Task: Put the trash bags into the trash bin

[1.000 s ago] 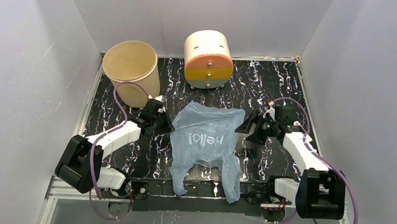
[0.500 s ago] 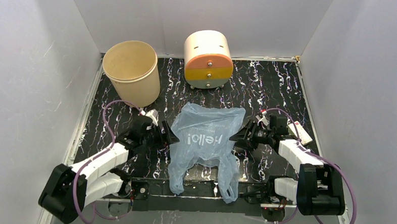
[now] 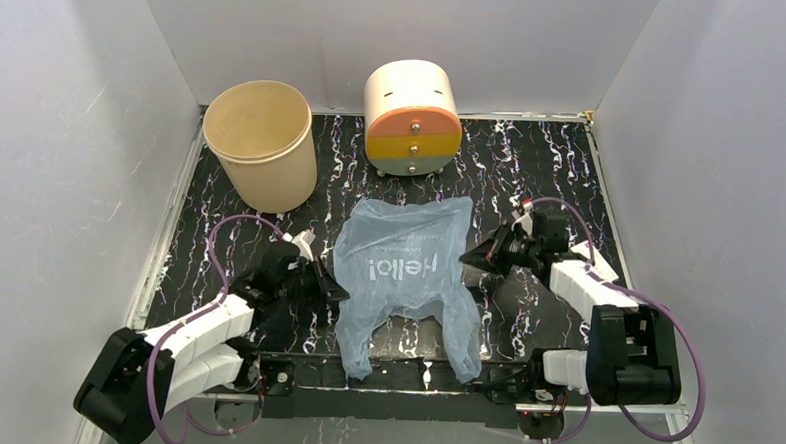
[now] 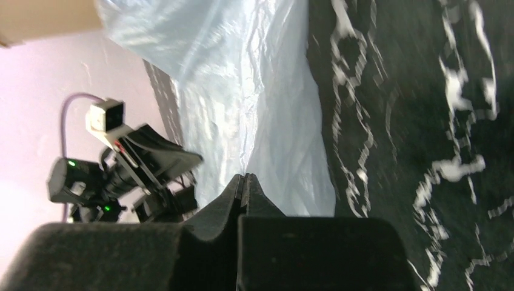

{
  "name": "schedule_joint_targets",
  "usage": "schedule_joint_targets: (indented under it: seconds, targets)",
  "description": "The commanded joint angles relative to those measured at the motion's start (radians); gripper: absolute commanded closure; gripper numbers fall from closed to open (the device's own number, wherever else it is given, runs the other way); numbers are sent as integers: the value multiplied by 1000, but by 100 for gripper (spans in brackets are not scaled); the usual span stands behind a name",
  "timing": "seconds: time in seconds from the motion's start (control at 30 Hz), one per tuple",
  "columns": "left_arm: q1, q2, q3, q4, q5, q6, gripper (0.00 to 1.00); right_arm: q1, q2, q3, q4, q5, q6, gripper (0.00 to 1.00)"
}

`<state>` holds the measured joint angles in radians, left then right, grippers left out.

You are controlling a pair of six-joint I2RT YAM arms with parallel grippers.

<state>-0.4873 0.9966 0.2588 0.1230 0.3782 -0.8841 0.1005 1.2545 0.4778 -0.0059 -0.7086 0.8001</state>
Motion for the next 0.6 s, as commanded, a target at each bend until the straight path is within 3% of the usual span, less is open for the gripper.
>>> schedule_joint_targets:
  seconds: [0.0,0.23,0.33,0.57]
  targets:
    - [7,59,66,51,-62,31,100,-1,37,160,50,78,-2,100]
    - [23,188,381,-397,-297,311,100,-29,44,273,-86,189,-111,100]
    - [50,215,441,-444,-332,352,100,-39,21,227,-77,187,-103,100]
    - [117,256,549,-512,-264,489,100,-54,-106,47,-5,242,-17,100]
